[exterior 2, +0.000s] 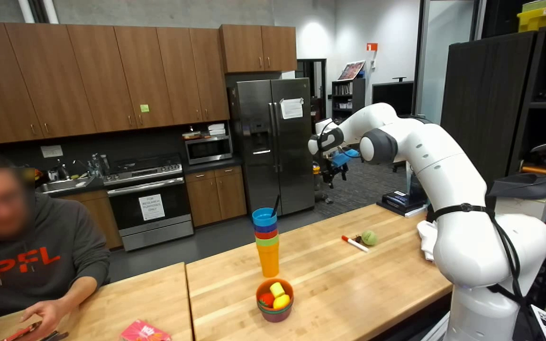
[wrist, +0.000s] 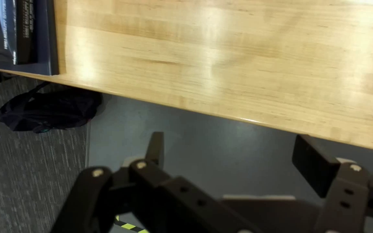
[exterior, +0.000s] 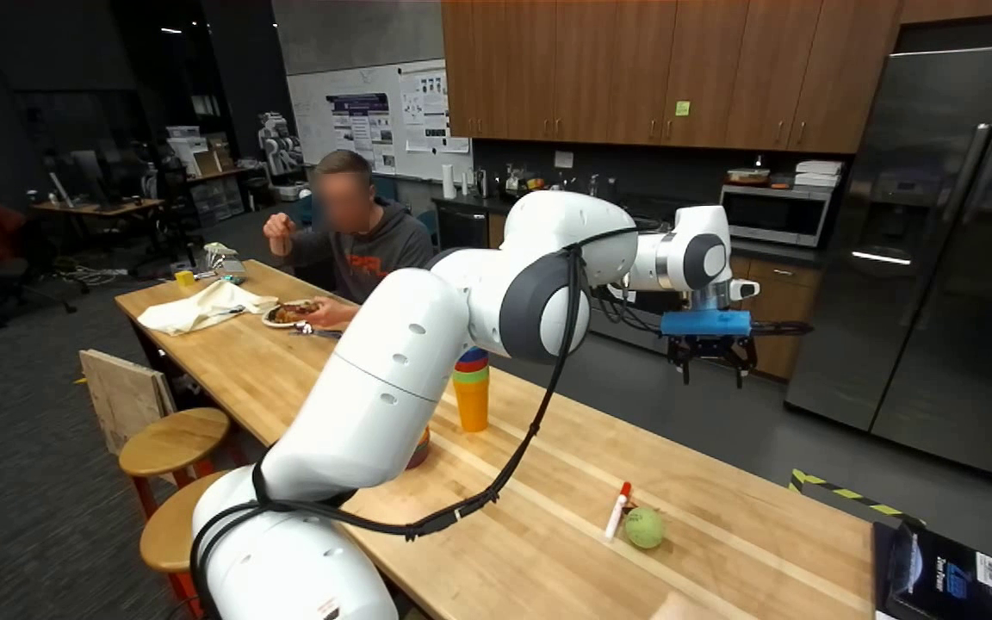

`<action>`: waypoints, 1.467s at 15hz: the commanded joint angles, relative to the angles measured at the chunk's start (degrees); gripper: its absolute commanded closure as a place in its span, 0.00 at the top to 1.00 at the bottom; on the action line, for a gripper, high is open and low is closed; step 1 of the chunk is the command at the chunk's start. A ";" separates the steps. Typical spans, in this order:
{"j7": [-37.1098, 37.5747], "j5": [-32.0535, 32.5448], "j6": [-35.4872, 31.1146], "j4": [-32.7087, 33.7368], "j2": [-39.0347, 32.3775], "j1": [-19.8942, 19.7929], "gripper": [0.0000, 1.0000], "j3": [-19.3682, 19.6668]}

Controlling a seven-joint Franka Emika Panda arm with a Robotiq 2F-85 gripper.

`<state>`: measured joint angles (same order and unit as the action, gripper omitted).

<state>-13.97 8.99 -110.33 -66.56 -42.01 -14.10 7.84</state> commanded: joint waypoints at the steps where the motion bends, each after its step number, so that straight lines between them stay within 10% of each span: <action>1: -0.63 0.59 1.68 -1.35 1.98 1.12 1.00 -0.59; 22: -1.51 0.07 3.04 -3.21 5.58 1.94 1.00 -1.38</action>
<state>-15.43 8.99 -107.62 -70.19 -36.29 -11.98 6.63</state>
